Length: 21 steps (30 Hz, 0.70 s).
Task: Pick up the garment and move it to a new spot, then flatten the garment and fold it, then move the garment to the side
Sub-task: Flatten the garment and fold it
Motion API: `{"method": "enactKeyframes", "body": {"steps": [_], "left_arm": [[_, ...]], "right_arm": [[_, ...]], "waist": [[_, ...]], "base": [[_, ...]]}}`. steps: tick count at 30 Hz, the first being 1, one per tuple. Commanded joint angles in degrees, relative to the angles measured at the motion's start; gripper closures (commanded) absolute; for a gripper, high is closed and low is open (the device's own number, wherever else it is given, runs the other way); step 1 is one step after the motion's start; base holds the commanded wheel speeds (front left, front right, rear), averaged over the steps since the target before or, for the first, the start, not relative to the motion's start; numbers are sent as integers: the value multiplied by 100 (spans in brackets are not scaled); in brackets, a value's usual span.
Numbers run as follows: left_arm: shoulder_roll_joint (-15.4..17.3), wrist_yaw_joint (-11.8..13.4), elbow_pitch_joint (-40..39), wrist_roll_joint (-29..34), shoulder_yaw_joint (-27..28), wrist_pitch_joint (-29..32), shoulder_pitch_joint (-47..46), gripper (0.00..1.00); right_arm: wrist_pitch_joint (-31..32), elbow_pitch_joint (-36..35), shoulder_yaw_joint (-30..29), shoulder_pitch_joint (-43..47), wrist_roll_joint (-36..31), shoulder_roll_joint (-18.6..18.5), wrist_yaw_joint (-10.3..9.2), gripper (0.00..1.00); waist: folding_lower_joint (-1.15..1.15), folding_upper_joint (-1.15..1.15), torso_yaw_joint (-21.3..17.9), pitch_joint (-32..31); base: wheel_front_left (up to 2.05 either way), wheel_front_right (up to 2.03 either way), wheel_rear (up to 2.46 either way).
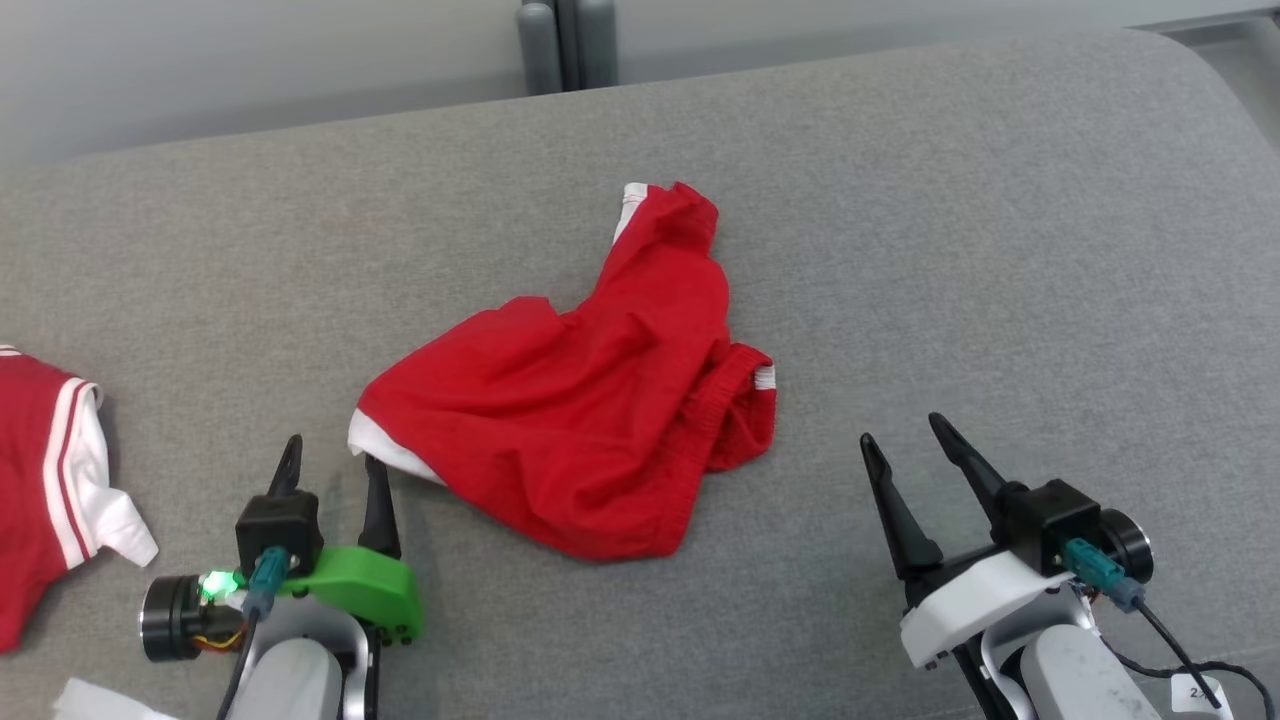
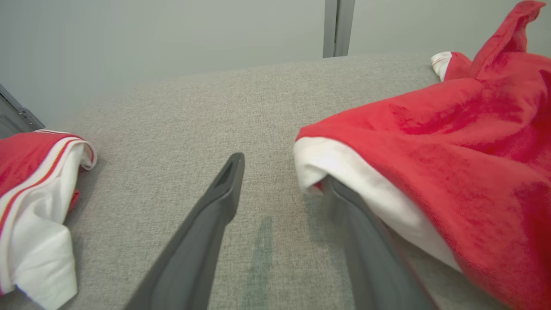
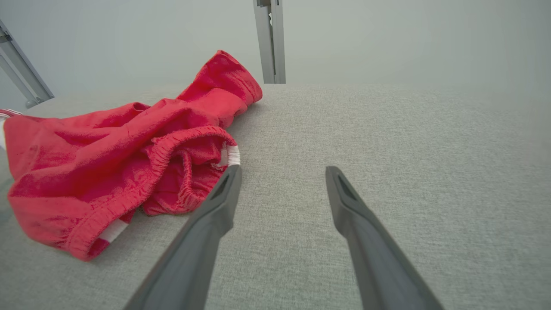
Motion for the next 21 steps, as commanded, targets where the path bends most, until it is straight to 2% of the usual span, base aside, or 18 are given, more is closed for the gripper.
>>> {"method": "enactKeyframes", "body": {"steps": [1,6,9,15,21], "left_arm": [[-42,22,-194,74,126,-3,237,0],[-234,-69,-788,188,504,-3,733,0],[-338,-168,-1048,257,637,-2,931,0],[-408,-341,-1235,374,581,-2,963,0],[-423,-365,-1379,277,462,-2,852,0]], "right_arm": [[-2,17,37,99,-73,-16,-8,0],[-2,34,433,150,-83,-14,-8,0],[-1,92,931,162,6,-59,-8,0],[-1,466,1820,88,474,-215,-8,0],[-1,776,2054,-178,891,-257,-8,0]], "waist": [[0,0,156,-93],[0,0,323,-158],[0,0,435,-163],[0,0,669,-121],[0,0,837,-41]], "base": [[0,0,0],[0,0,0],[0,0,0],[0,0,0],[0,0,0]]}}
